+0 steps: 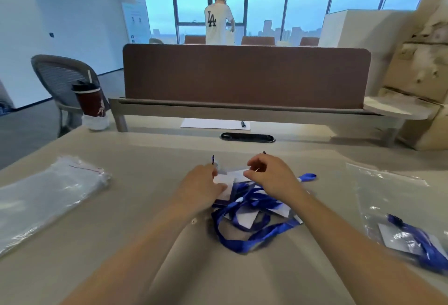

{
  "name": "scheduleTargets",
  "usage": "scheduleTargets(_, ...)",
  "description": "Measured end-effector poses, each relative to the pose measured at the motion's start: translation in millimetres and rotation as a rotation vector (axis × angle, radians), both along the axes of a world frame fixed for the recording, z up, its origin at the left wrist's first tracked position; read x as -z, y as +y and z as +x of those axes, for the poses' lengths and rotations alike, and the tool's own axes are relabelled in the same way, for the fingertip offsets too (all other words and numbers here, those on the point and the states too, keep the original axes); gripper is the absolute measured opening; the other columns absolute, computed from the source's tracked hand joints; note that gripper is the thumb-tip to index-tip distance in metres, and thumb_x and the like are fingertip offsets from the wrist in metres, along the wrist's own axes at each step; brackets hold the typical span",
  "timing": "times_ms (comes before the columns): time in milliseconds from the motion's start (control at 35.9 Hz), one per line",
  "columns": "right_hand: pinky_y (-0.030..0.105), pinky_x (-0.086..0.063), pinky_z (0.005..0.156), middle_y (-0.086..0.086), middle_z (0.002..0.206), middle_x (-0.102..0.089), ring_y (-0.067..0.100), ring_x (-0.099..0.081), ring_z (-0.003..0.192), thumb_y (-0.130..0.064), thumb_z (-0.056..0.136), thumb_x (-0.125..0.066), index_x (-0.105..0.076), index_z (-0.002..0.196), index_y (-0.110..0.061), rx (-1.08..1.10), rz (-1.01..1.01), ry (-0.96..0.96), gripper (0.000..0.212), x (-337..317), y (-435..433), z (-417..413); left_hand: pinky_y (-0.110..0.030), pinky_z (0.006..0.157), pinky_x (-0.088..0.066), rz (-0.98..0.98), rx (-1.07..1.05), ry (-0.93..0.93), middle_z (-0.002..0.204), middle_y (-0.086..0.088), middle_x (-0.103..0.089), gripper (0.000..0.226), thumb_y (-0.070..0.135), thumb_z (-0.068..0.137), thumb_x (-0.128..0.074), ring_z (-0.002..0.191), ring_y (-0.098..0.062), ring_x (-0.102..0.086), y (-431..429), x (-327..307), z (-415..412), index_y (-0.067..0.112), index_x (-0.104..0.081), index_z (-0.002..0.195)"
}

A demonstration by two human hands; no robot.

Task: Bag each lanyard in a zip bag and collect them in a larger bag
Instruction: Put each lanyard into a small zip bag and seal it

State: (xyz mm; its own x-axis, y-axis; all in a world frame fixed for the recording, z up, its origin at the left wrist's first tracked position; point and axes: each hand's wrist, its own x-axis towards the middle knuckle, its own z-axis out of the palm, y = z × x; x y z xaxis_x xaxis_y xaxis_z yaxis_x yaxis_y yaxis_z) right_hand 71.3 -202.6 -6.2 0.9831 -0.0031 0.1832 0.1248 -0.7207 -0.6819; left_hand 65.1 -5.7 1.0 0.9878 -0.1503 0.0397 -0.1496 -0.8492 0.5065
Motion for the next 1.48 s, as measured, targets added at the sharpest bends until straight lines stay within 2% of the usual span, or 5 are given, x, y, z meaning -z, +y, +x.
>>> scheduleTargets(501,0.013,-0.04,0.067,-0.015,0.094,-0.062,-0.003,-0.056,0.083,-0.032,0.092,-0.064,-0.064,0.105,-0.027,-0.019,-0.071,0.015,0.014,6.4,12.0,18.3,-0.029,0.082,-0.048,-0.213,-0.032,0.081,0.121,-0.002,-0.062,0.047,0.025,0.088,-0.072,0.096,-0.017,-0.057,8.9,10.8,16.0,0.019,-0.051,0.129)
scheduleTargets(751,0.024,-0.047,0.084,-0.016,0.106,-0.064,0.003,-0.057,0.096,-0.033,0.094,-0.062,-0.068,0.11,-0.035,-0.153,-0.264,0.121,0.018,-11.3,6.0,-3.2,-0.012,0.044,-0.047,-0.607,-0.109,-0.042,0.094,0.005,-0.061,0.04,0.016,0.097,-0.06,0.049,-0.003,-0.065,19.9,-2.9,0.1,0.028,-0.049,0.134)
scheduleTargets(891,0.022,-0.036,0.092,-0.014,0.135,-0.054,0.009,-0.048,0.12,-0.028,0.096,-0.06,-0.062,0.125,-0.035,-0.22,-0.376,0.083,0.03,-13.8,16.4,-16.3,-0.021,0.051,-0.055,-0.68,-0.169,-0.029,0.117,-0.005,-0.062,0.044,0.01,0.1,-0.051,0.06,-0.015,-0.07,28.3,-6.7,-13.8,0.032,-0.044,0.138)
scheduleTargets(1225,0.033,-0.032,0.084,-0.006,0.115,-0.061,0.019,-0.048,0.11,-0.033,0.093,-0.062,-0.072,0.11,-0.035,-0.27,-0.738,-0.033,0.019,-11.0,46.4,-17.2,-0.013,0.043,-0.043,-0.626,-0.17,0.021,0.12,-0.006,-0.059,0.029,0.003,0.089,-0.06,0.05,-0.007,-0.065,49.6,-15.9,-31.8,0.016,-0.052,0.113)
scheduleTargets(1475,0.029,-0.048,0.089,-0.005,0.113,-0.061,0.014,-0.056,0.101,-0.026,0.096,-0.06,-0.068,0.104,-0.026,-0.273,-0.573,0.051,0.012,-27.2,40.1,-23.1,-0.018,0.06,-0.054,-0.661,-0.154,-0.096,0.113,0.007,-0.063,0.039,0.005,0.093,-0.056,0.072,-0.001,-0.064,62.5,-16.3,-26.1,0.029,-0.059,0.124)
